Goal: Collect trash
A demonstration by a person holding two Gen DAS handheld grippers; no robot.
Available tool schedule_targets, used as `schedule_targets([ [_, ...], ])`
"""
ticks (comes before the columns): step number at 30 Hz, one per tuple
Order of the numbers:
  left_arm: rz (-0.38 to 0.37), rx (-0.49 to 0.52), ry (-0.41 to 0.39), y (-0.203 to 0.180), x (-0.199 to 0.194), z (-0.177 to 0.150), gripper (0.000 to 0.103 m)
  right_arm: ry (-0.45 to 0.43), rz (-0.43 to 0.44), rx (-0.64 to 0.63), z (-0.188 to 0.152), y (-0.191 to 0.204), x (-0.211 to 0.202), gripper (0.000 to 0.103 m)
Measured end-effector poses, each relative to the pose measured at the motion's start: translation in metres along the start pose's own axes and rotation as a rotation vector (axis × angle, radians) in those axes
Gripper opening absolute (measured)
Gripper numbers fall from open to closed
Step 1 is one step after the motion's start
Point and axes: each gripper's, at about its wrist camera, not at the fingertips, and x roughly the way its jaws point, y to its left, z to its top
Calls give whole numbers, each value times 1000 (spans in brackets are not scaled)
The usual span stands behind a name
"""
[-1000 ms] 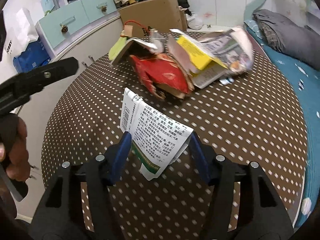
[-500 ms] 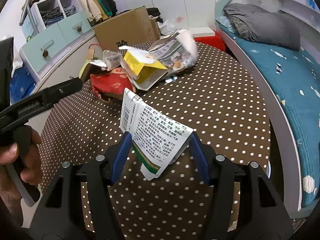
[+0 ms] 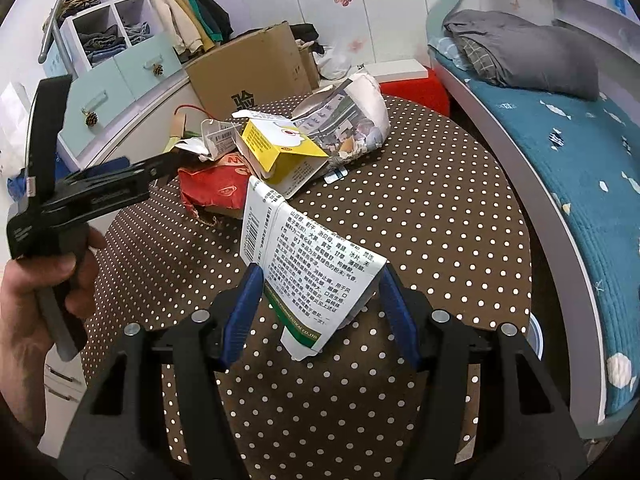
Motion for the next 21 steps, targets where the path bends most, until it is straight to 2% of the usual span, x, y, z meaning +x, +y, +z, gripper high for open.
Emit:
schedule_targets([
  [2, 3, 32, 5, -5, 8, 5, 94, 0, -2, 2, 0, 0, 0, 59],
  [3, -3, 46, 12, -7, 11, 6, 90, -2, -1, 2, 1, 0, -1, 59],
  [4, -13, 71, 25, -9, 16, 8, 75, -4, -1, 2, 1, 0, -2, 59],
  [5, -20, 83, 34, -11, 18, 9, 67, -6, -2, 3, 1, 0, -3, 59],
  [7, -56, 96, 49, -12, 22, 10, 42, -9, -4, 3, 2, -1, -4, 59],
  [10, -83, 85, 38, -10, 20, 9, 22, -12, -7, 5, 2, -1, -5, 59],
  [13, -115, 27, 4, 1, 10, 7, 11, -19, -6, 6, 3, -1, -7, 59],
  [16, -160, -42, -15, 15, 0, 4, 4, -31, -7, 9, 4, -1, -10, 59],
  [21, -205, -128, -46, 30, -21, -4, 3, -61, -3, 16, 8, -1, -17, 59],
])
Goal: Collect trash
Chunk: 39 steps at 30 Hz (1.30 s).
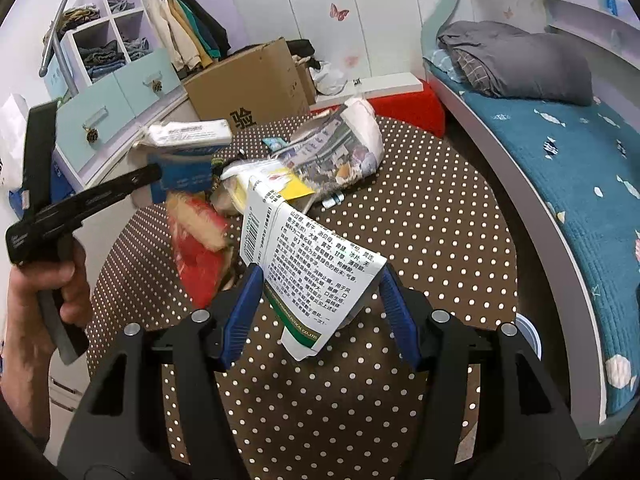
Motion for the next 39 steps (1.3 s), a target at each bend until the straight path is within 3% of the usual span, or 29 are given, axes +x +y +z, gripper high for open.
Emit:
schedule_targets([
  [12, -102, -56, -115, -12, -57, 20, 3, -86, -16, -8, 20, -8, -29, 59],
  [24, -294, 18, -152, -98, -71, 45, 3, -189, -106, 53, 40, -70, -76, 59],
  [29, -326, 45, -103, -124, -55, 41, 3, -190, -126, 88, 34, -92, -85, 59],
  [32, -334, 39, -28, -124, -36, 29, 4, -162, -119, 108, 25, -99, -78, 59],
  [38, -296, 17, 85, -110, 0, 0, 11, -109, -89, 123, 12, -101, -61, 59],
  [39, -289, 15, 86, -108, 2, -3, 19, -101, -83, 123, 10, -99, -58, 59],
])
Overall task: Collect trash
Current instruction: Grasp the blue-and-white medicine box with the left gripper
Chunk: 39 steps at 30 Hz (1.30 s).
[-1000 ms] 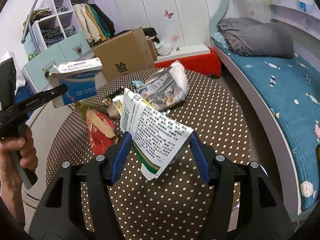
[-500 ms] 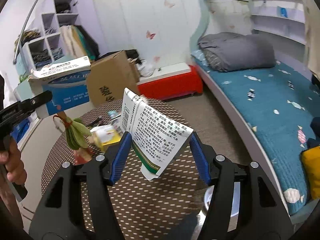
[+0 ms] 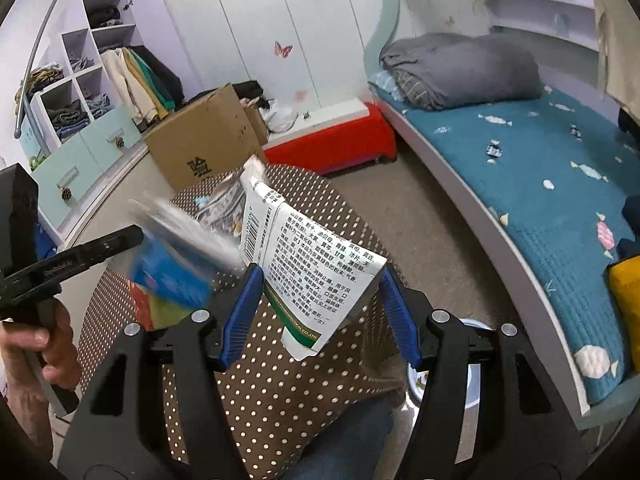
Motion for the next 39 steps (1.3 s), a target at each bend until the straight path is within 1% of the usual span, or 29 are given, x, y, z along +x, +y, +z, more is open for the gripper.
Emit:
schedule_targets([
  [1, 15, -2, -2, 4, 1, -1, 29, 8, 6, 1, -2, 1, 3, 59],
  [2, 31, 2, -2, 6, 3, -2, 32, 14, 10, 3, -4, 2, 4, 59],
  [5, 33, 22, 21, 9, 11, -3, 36, 29, 16, 3, -7, 3, 9, 59],
  [7, 26, 34, 41, 8, 17, -5, 44, 39, 18, 3, -9, 4, 12, 59],
  [9, 28, 49, 47, 6, 23, -6, 44, 45, 18, 4, -12, 4, 13, 59],
  [10, 21, 48, 51, 7, 26, -6, 42, 47, 17, 5, -13, 5, 14, 59],
  [11, 11, 43, 50, 7, 27, -4, 36, 47, 15, 5, -13, 6, 14, 59],
  [12, 6, 40, 49, 7, 28, -2, 21, 48, 14, 6, -14, 5, 13, 59],
  [13, -5, 39, 50, 7, 29, 0, 14, 48, 12, 7, -14, 6, 13, 59],
  [15, -4, 44, 46, 7, 33, 6, 14, 48, 6, 11, -14, 3, 12, 59],
  [18, 22, 43, 77, 11, 47, 12, 15, 46, 1, 15, -13, 2, 10, 59],
  [20, 28, 39, 99, 13, 55, 14, 23, 44, 0, 15, -13, 1, 9, 59],
  [22, 30, 22, 123, 15, 63, 14, 41, 46, -2, 17, -13, -1, 9, 59],
  [24, 38, 12, 140, 16, 67, 12, 46, 50, -4, 20, -14, -3, 10, 59],
  [26, 36, 11, 139, 14, 64, 8, 50, 53, -8, 24, -14, -4, 11, 59],
  [29, 19, 20, 136, 6, 54, -4, 60, 55, -11, 30, -15, -5, 11, 59],
  [30, 13, 23, 141, 3, 53, -7, 62, 57, -12, 31, -15, -6, 12, 59],
  [34, -1, -1, 177, -7, 54, -19, 63, 59, -13, 34, -14, -8, 13, 59],
  [37, -29, -7, 158, -18, 44, -28, 63, 56, -14, 35, -15, -9, 13, 59],
  [39, -31, 17, 171, -25, 48, -34, 66, 58, -15, 39, -16, -13, 15, 59],
])
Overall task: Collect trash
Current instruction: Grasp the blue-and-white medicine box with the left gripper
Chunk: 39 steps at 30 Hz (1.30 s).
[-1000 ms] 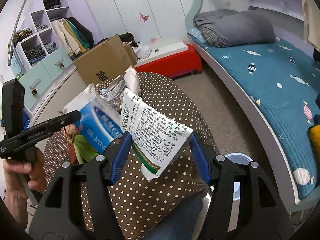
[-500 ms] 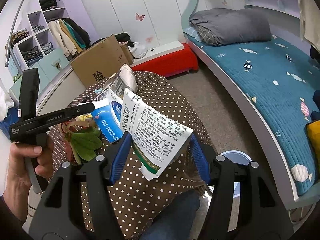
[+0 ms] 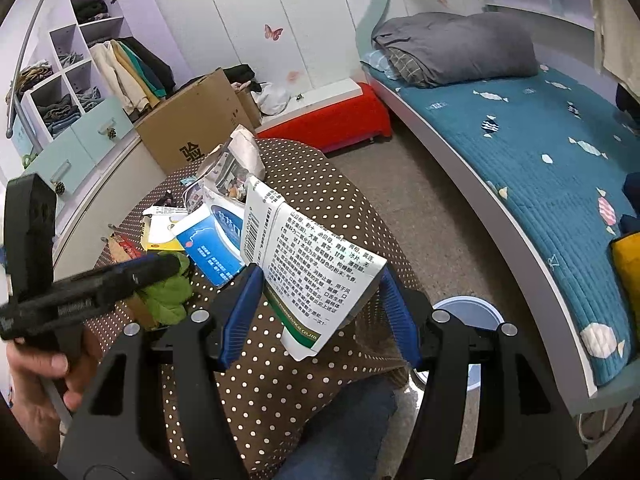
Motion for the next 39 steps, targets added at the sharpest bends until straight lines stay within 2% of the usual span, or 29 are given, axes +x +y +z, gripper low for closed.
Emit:
schedule_targets([
  [2, 24, -4, 22, 0, 13, -1, 66, 3, -3, -1, -1, -2, 2, 59],
  [7, 26, -78, 50, 15, 38, 9, 66, -1, 0, 0, -3, -4, 0, 59],
  [14, -7, -92, 31, 22, 23, 16, 66, -6, -8, 12, -6, -10, -4, 60],
  [17, -13, -45, 8, 17, 4, 11, 66, -6, -7, 16, -6, -12, -3, 60],
  [20, 21, 19, -40, 11, -11, 18, 66, -5, -3, 17, -6, -12, -2, 60],
  [21, 35, 43, -58, 10, -13, 25, 69, -6, 0, 17, -6, -11, -2, 60],
  [22, 43, 59, -58, 10, -12, 29, 77, -6, 3, 16, -5, -11, -2, 60],
  [24, 40, 121, -28, 9, -1, 43, 83, -10, 8, 12, -5, -7, -4, 60],
  [27, 42, 208, 24, 0, 18, 49, 83, -10, 8, 10, -4, -5, -5, 60],
  [32, 31, 295, 56, -20, 35, 39, 86, -10, -8, 30, -5, -14, -5, 60],
  [34, 52, 316, 52, -30, 43, 36, 86, -7, -13, 40, -6, -18, -3, 60],
  [36, 110, 339, 34, -40, 52, 33, 86, -7, -14, 44, -6, -20, -3, 60],
  [39, 254, 377, 18, -54, 72, 28, 86, -6, -14, 45, -6, -20, -3, 60],
])
